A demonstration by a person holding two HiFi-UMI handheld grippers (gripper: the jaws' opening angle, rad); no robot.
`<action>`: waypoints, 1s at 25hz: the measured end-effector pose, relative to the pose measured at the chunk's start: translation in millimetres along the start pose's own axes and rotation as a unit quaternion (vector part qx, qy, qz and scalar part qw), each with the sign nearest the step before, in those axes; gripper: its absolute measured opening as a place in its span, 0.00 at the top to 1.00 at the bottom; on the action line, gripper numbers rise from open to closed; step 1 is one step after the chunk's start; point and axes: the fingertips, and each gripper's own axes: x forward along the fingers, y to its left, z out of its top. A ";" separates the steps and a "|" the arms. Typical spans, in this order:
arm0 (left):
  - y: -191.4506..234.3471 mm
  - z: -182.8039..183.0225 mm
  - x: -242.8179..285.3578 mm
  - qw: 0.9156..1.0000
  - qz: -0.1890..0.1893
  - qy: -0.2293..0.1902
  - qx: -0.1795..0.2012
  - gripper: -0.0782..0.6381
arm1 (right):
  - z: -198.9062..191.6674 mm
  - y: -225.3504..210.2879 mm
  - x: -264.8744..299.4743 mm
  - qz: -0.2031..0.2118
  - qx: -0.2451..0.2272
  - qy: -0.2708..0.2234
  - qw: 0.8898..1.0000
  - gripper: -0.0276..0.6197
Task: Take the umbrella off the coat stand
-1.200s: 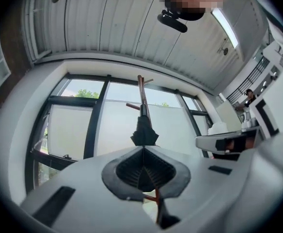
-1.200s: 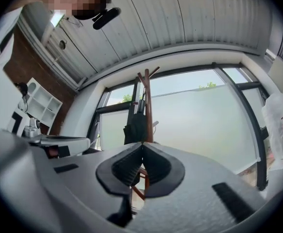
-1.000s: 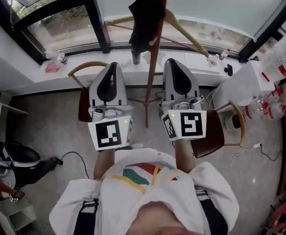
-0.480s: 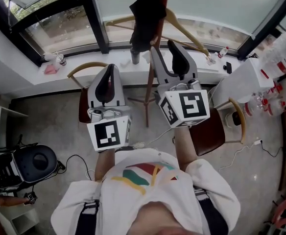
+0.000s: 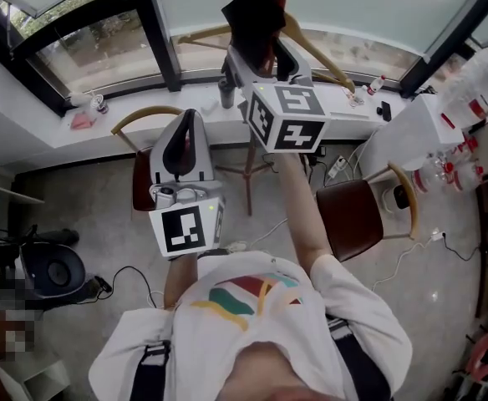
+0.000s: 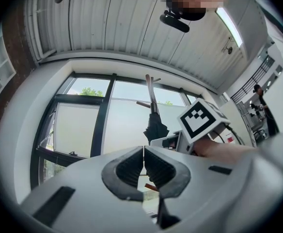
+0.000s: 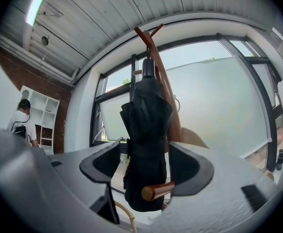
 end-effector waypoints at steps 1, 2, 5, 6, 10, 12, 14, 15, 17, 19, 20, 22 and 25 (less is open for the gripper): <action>1.9 -1.0 -0.1 1.000 0.001 0.001 -0.001 0.88 | -2.8 -1.4 4.6 0.003 0.003 0.008 1.000 0.53; 4.2 -2.4 -0.3 1.000 0.003 0.003 -0.002 0.88 | -5.5 -1.9 9.0 0.008 0.008 0.016 1.000 0.53; 12.3 -8.1 -0.7 1.000 0.009 0.010 -0.004 0.88 | -11.5 -0.1 20.7 0.030 0.026 0.036 0.999 0.53; 14.7 -9.7 -0.3 1.000 0.011 0.012 -0.005 0.88 | -12.3 0.3 23.7 0.036 0.031 0.041 0.998 0.53; 20.6 -14.1 1.3 1.000 0.015 0.017 -0.007 0.88 | -12.3 -3.1 28.7 0.037 0.030 0.049 0.998 0.53; 21.8 -15.4 1.7 1.000 0.016 0.018 -0.007 0.88 | -12.0 -5.6 28.5 0.032 0.027 0.047 0.998 0.53; 22.7 -16.2 2.4 1.000 0.016 0.018 -0.007 0.88 | -11.9 -7.7 27.6 0.026 0.025 0.044 0.998 0.56; 23.2 -16.5 2.9 1.000 0.016 0.018 -0.008 0.88 | -11.9 -8.5 27.1 0.024 0.024 0.041 0.999 0.57; 23.3 -16.6 4.0 1.000 0.015 0.015 -0.008 0.88 | -11.8 -9.2 26.2 0.022 0.022 0.038 0.999 0.58; 22.8 -16.8 4.6 1.000 0.014 0.014 -0.009 0.88 | -11.8 -9.1 25.5 0.023 0.023 0.037 0.999 0.58; 22.7 -17.2 4.8 1.000 0.013 0.014 -0.009 0.88 | -12.1 -8.8 25.6 0.023 0.024 0.037 0.999 0.58; 23.3 -18.4 5.5 1.000 0.012 0.013 -0.010 0.88 | -13.1 -7.5 26.5 0.024 0.023 0.037 0.999 0.59; 23.5 -18.6 5.9 1.000 0.011 0.011 -0.013 0.88 | -14.4 -5.4 26.1 0.031 0.024 0.037 0.999 0.60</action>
